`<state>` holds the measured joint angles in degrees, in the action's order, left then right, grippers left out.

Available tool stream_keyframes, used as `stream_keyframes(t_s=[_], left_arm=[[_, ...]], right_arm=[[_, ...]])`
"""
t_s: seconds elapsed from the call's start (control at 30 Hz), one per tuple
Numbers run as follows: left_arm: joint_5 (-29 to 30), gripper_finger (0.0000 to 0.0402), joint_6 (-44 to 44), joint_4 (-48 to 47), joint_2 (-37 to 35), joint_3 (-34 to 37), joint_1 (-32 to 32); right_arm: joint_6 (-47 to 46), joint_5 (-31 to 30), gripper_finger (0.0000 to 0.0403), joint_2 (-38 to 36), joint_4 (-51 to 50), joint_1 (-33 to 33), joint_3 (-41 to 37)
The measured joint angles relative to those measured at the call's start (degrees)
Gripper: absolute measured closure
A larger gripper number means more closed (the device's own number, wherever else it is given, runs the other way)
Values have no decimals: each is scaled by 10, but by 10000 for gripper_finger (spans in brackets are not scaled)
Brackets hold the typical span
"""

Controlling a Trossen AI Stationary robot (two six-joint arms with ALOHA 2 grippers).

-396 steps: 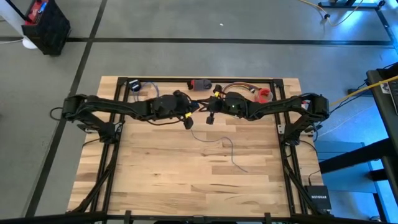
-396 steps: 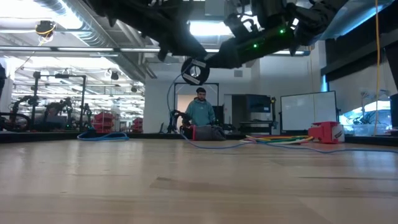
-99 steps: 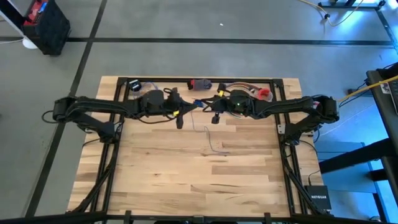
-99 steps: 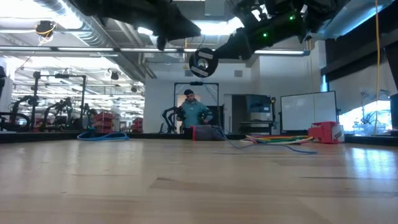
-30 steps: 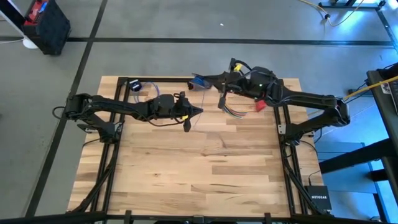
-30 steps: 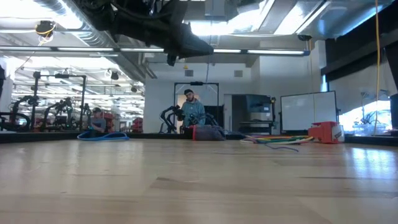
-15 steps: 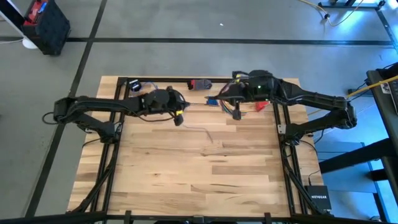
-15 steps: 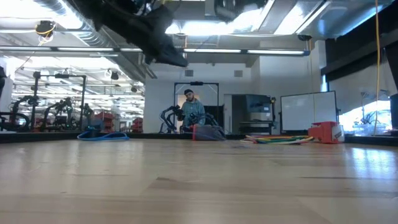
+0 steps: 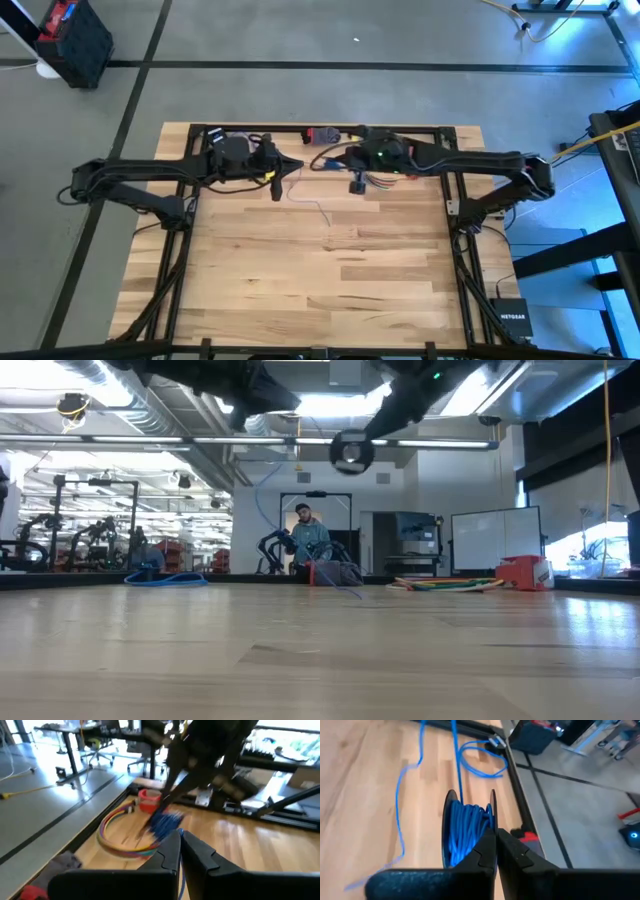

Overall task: Coil cords
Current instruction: Coil the blue wire on the black spool

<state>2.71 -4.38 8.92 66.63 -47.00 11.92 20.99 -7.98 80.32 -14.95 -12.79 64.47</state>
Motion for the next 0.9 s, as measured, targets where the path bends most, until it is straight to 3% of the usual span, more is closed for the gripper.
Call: stream_keyframes(t_s=[0.37, 0.6, 0.9], left_arm=[[3, 398, -14, 160, 123, -1, -33], [12, 398, -17, 179, 193, -2, -33], [56, 398, -8, 185, 206, -6, -31]], right_arm=[[-18, 1, 393, 90, 153, 1, -1], [-47, 4, 393, 78, 214, 1, -2], [-72, 37, 393, 61, 217, 0, 48]])
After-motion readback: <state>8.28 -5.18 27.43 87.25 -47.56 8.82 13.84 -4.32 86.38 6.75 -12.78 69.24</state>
